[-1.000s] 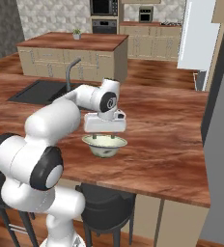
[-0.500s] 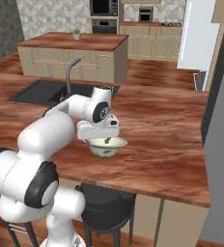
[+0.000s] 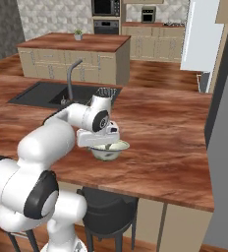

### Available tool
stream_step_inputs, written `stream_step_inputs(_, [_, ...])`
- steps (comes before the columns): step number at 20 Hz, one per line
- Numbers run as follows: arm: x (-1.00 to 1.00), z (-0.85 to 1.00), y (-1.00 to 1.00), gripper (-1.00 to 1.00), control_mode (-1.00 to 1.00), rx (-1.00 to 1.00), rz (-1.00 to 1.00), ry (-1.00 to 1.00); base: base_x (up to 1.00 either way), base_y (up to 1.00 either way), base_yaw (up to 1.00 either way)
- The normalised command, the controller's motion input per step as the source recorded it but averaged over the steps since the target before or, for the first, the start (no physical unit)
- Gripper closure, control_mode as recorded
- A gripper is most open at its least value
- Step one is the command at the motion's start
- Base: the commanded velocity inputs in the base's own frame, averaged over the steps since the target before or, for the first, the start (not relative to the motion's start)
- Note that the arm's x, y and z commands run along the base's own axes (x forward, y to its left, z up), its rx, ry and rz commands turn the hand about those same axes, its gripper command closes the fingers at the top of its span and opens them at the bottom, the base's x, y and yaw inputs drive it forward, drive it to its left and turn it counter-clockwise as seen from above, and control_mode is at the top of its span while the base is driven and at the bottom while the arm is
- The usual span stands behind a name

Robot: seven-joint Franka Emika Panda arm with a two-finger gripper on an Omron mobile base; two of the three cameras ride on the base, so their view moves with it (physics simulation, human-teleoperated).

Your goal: There is a bowl on the dining counter. Grab a lemon wedge from the fridge and place it in the bowl. Then get the liquor bottle and glass cup from the cabinet and place them next to the bowl.

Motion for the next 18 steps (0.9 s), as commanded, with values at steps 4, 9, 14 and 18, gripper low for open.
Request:
stream_step_inputs(4, [0.03, -0.25, 0.08, -1.0, -1.0, 0.0, 0.0, -0.01, 0.0, 0.0, 0.0])
stream_step_inputs(9, [0.06, 0.08, 0.01, -1.0, -1.0, 0.04, 0.02, -0.11, 0.0, 0.0, 0.0])
stream_step_inputs(14, [-0.24, 0.04, 0.0, -1.0, -1.0, 0.01, 0.04, -0.04, 0.0, 0.0, 0.0])
stream_step_inputs(18, [-0.27, -0.1, 0.0, -1.0, -1.0, 0.0, 0.04, 0.0, 0.0, 0.0, 0.0])
